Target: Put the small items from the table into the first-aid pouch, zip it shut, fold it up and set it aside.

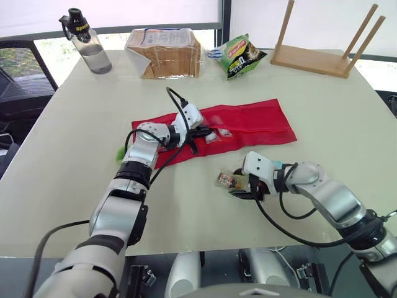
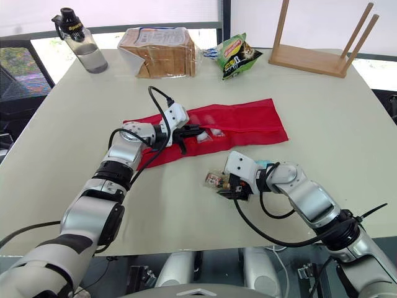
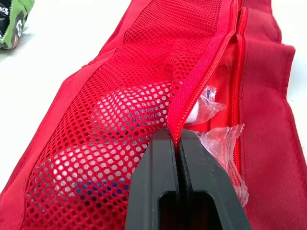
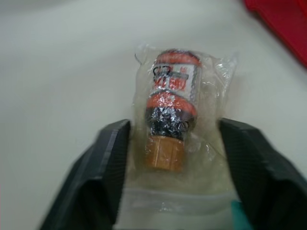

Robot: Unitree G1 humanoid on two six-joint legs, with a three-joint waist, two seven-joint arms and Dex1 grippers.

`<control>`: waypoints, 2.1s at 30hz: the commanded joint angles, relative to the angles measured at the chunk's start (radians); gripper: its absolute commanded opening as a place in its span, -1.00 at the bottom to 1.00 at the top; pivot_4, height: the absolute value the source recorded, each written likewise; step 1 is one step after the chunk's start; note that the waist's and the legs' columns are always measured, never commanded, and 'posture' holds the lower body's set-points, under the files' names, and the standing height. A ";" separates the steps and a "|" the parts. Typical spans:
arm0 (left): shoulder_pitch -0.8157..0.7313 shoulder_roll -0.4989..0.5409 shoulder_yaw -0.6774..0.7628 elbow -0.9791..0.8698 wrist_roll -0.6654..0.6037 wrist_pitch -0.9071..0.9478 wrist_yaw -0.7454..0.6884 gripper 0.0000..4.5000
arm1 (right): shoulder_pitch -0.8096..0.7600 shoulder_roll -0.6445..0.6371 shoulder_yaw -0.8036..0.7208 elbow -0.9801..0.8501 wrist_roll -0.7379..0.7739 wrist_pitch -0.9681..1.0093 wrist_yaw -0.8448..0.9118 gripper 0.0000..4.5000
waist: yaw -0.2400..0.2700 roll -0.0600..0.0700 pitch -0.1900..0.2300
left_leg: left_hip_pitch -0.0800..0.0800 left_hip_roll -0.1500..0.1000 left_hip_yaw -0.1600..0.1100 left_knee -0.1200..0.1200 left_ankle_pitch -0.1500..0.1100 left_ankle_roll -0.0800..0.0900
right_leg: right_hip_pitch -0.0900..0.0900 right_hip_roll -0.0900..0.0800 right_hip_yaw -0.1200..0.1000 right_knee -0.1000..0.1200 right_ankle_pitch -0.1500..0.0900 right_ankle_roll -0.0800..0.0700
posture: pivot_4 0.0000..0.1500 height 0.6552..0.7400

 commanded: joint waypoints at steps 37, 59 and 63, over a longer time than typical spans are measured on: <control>0.085 -0.028 0.005 -0.157 -0.036 0.029 -0.003 -1.00 | -0.415 0.489 -0.463 0.503 0.066 0.496 -0.583 -0.85 | -0.004 0.000 0.000 | 0.001 0.000 0.000 -0.001 0.000 0.000 | 0.000 0.000 0.000 0.001 0.000 0.000 | 1.00 1.00; 0.125 -0.034 -0.004 -0.218 -0.081 0.075 -0.109 -1.00 | -0.488 0.402 -0.154 0.527 -0.070 0.340 -0.437 -0.85 | -0.005 0.000 0.000 | 0.000 0.000 0.000 -0.002 0.000 0.000 | -0.001 -0.001 0.000 0.000 0.000 0.000 | 1.00 1.00; 0.142 -0.037 -0.005 -0.240 -0.097 0.092 -0.129 -1.00 | -0.506 0.455 -0.222 0.621 -0.065 0.282 -0.469 -0.85 | -0.005 0.000 0.000 | 0.000 0.000 0.000 -0.002 0.000 0.000 | -0.001 -0.001 0.000 0.001 0.000 0.000 | 1.00 1.00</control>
